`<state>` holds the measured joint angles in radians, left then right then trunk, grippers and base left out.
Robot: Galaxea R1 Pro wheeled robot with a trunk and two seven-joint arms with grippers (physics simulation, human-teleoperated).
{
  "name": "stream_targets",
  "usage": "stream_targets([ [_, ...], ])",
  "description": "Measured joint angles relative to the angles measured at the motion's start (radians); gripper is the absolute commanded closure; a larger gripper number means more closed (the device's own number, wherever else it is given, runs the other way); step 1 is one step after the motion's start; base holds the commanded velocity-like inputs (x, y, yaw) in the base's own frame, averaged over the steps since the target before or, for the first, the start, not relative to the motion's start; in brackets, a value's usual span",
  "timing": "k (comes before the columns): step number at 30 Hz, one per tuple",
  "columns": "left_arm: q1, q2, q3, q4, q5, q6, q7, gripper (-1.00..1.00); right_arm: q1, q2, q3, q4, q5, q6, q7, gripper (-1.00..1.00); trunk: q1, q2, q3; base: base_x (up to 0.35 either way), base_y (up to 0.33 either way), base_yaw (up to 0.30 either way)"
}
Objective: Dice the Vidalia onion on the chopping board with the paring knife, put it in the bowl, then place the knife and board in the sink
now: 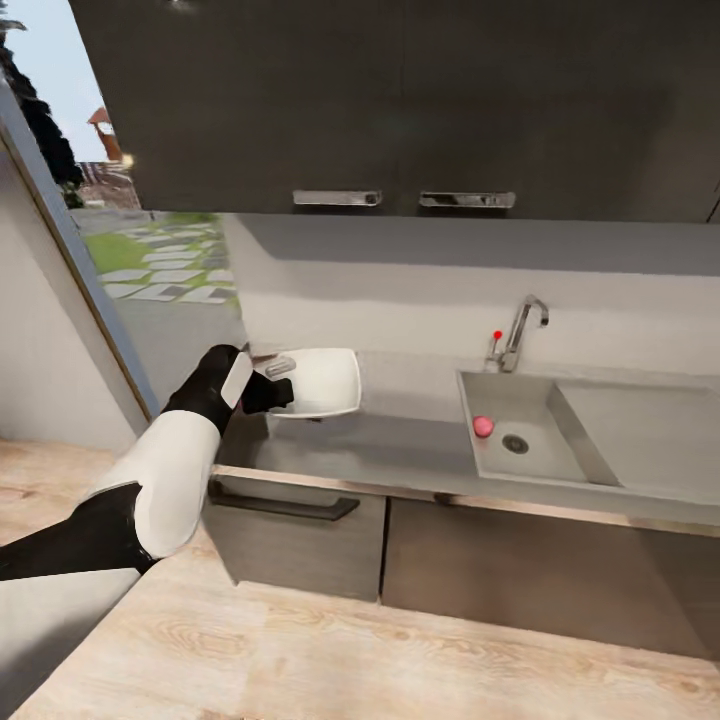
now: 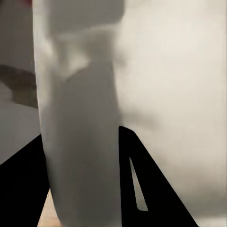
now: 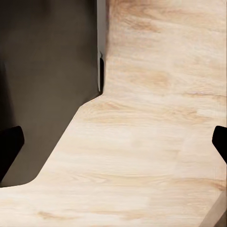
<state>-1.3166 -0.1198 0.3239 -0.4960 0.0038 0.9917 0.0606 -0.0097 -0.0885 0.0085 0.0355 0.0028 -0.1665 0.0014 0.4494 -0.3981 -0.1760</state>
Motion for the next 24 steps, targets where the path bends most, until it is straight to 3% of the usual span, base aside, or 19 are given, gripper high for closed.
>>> stream_targets([
  [8, 0.000, 0.000, 0.000, 0.000, 0.000, -0.001, -0.001, 1.00, 0.000, 0.000, 0.000, 0.000, 0.000, 0.000, 0.000, -1.00, 0.000, 0.000, 0.000, 0.224, 0.249, 0.203],
  [18, 0.000, 0.000, 0.000, 0.000, 0.000, -0.001, -0.001, 1.00, 0.000, 0.000, 0.000, 0.000, 0.000, 0.000, 0.000, -1.00, 0.000, 0.000, 0.000, 0.257, 0.207, 0.013],
  [24, 0.000, 0.000, 0.000, 0.000, 0.000, -0.002, 0.000, 1.00, 0.000, 0.000, 0.000, 0.000, 0.000, 0.000, 0.000, -1.00, 0.000, 0.000, 0.000, 0.072, 0.034, -0.040],
])
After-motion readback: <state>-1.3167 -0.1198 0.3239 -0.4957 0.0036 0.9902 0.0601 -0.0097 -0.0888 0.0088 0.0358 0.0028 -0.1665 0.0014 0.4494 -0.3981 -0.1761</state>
